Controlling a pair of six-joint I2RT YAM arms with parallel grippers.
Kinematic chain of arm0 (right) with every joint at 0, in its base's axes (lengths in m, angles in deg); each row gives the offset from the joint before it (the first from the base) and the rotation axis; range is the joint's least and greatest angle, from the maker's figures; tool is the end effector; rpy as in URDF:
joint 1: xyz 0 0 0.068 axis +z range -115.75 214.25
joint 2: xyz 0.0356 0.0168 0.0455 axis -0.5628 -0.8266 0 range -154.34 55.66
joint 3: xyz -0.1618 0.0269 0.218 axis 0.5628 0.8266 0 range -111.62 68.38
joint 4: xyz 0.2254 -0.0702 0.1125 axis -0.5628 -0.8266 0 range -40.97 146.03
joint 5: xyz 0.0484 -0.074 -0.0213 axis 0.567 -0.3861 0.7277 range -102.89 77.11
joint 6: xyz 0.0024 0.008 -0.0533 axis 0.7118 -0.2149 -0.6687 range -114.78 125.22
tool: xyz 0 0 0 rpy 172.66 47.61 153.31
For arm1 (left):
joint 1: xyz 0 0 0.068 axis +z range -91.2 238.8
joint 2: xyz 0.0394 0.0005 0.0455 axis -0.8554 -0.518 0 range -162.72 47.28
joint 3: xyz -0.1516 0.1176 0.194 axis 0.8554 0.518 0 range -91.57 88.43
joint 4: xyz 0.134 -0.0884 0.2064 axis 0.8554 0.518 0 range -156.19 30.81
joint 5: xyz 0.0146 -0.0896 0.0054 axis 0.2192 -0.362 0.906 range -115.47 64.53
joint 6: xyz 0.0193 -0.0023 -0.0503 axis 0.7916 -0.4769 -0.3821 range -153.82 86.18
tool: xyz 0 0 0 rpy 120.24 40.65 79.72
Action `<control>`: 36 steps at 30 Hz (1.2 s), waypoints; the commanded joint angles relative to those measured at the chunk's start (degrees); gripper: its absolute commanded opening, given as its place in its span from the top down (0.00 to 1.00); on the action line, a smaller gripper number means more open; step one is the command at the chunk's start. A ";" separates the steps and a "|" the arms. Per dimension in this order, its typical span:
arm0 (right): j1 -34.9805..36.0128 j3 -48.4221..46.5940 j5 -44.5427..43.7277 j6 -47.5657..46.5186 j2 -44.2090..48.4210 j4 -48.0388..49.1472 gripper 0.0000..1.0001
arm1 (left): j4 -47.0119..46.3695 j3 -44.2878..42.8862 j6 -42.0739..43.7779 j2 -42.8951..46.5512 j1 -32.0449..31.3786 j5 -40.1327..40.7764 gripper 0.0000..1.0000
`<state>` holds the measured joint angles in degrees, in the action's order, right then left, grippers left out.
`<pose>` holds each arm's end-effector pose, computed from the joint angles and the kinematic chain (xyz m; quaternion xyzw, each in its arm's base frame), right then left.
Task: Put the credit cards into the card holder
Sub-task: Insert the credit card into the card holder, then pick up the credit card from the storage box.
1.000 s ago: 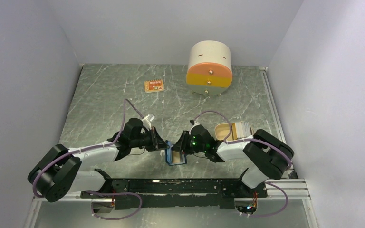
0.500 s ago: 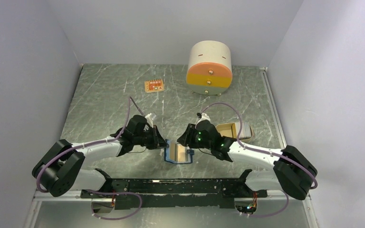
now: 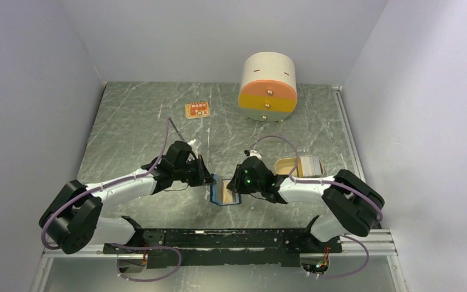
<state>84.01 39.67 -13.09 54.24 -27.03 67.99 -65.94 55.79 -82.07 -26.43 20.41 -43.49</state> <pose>0.1684 0.1988 0.1390 -0.0052 0.9136 0.3076 0.2659 0.1900 -0.1645 0.1800 -0.0130 0.9021 -0.3831 0.1983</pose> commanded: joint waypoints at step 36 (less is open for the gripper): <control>-15.92 -22.01 -28.49 -21.13 16.23 -49.93 0.30 | 0.96 0.21 3.32 -2.58 2.09 0.70 0.70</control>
<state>72.64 19.19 -35.50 38.63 -11.49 28.17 -64.98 55.53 -79.93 -30.69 22.05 -41.22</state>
